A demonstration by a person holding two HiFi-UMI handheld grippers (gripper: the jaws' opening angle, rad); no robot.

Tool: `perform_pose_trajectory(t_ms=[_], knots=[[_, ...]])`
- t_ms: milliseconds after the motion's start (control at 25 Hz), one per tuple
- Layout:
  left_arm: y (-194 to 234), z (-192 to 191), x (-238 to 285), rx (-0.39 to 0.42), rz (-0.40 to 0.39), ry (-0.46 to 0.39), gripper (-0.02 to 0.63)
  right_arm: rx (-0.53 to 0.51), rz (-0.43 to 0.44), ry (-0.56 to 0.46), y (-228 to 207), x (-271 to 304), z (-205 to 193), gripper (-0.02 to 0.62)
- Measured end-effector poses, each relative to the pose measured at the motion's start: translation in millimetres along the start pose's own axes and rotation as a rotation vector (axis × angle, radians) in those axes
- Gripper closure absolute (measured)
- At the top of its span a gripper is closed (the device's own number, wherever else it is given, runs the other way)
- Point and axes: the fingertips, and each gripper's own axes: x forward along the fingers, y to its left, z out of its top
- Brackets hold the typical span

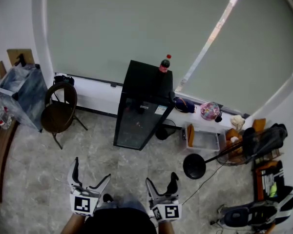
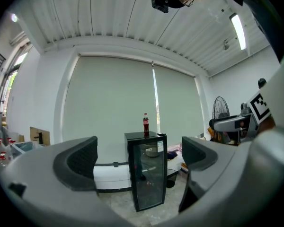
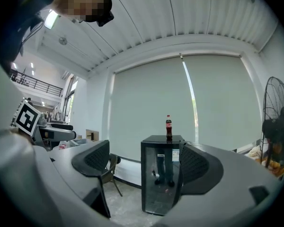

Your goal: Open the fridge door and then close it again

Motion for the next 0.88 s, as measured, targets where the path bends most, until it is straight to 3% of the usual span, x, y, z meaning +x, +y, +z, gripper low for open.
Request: perform_pose_trajectory(t_ms=[440,880], knots=[[4.2,-3.6,19.6,0.001,-0.035,0.013,0.067,-0.002,0.009,-0.003,-0.3,21.7,-7.2,0.146],[16.7,-13.5,80.5,-0.001,-0.038,0.048,0.069,0.004,0.031,-0.006,-23.8,85.4,-11.6,0.146]])
